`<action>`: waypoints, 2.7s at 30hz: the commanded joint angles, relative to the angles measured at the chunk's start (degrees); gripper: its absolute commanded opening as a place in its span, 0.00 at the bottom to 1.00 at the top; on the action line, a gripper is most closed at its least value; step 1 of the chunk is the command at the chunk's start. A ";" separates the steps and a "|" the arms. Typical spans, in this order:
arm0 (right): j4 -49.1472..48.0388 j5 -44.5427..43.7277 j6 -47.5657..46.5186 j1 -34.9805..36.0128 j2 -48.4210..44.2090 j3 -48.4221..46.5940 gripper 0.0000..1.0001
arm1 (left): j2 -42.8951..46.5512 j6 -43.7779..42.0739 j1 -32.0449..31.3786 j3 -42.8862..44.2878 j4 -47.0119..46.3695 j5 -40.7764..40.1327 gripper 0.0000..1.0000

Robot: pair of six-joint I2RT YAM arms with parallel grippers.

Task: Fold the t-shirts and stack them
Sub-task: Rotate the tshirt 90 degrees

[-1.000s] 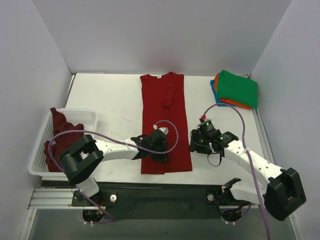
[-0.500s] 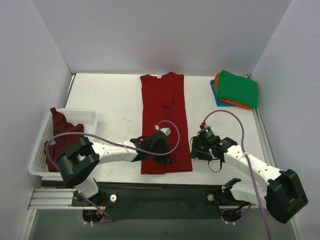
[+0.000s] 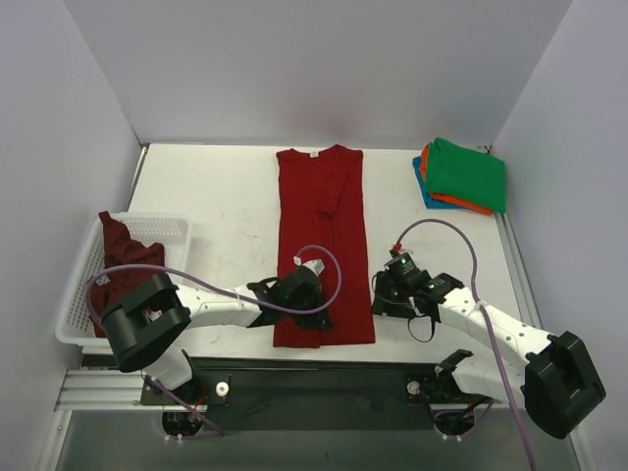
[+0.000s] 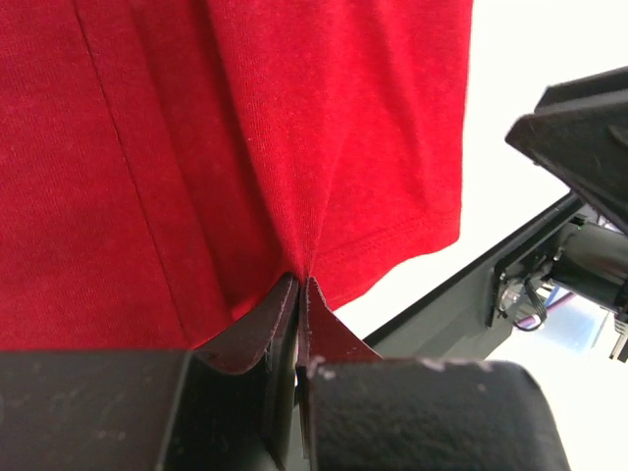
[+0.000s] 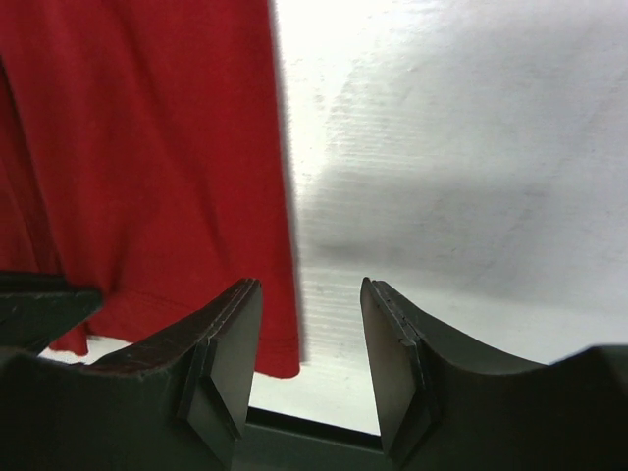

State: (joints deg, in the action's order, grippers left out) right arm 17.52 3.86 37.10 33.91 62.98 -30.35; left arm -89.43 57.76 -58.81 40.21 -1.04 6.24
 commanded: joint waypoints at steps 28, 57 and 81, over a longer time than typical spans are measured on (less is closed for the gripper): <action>9.11 -23.02 12.38 27.08 9.79 -7.00 0.35 | -0.84 0.16 -0.26 -0.83 -2.30 -0.26 0.06; 12.54 -23.90 14.58 26.82 0.13 -2.44 0.00 | 1.89 -0.45 0.18 -0.13 -0.28 1.93 0.06; 13.51 -22.32 15.28 25.50 -3.21 -0.32 0.08 | 1.27 -1.77 0.01 -0.22 0.94 2.82 0.31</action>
State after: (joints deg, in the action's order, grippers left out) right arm 28.49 -17.54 52.07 59.92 61.73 -30.30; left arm -89.10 57.41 -58.54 39.55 -1.39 9.61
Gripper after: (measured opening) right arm 0.064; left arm 0.286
